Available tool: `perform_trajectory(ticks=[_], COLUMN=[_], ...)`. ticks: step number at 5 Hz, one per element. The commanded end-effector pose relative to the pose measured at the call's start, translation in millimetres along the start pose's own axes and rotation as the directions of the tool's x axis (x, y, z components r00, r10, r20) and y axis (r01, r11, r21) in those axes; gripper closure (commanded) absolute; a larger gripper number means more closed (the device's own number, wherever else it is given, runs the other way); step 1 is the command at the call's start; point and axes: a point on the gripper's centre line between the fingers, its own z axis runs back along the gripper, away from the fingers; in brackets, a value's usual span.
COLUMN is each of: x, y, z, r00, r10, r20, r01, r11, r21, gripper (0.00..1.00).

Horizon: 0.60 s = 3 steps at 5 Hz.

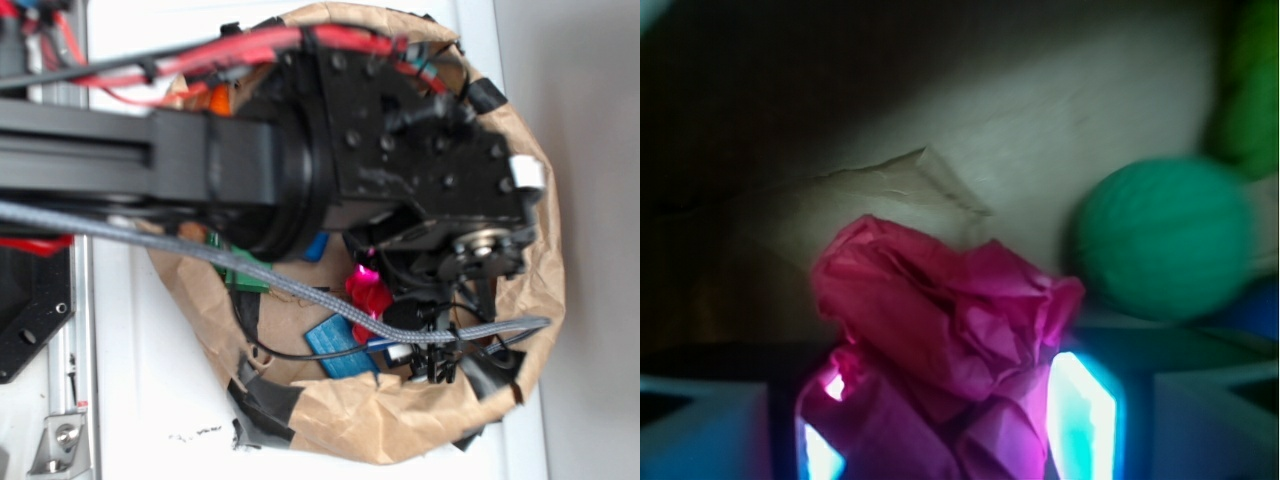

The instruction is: Grab the red paper.

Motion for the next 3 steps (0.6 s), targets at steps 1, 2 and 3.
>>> perform_trajectory(ticks=[1, 2, 3], x=[-21, -27, -28], y=[26, 35, 39], z=[103, 129, 131], r00=[0.975, 0.96, 0.963], r10=[-0.038, -0.074, -0.08], r20=[0.22, 0.272, 0.256], r01=[0.031, 0.062, 0.061], r11=[0.999, 0.997, 0.995], r21=[0.034, 0.05, 0.084], gripper=[1.0, 1.0, 1.0])
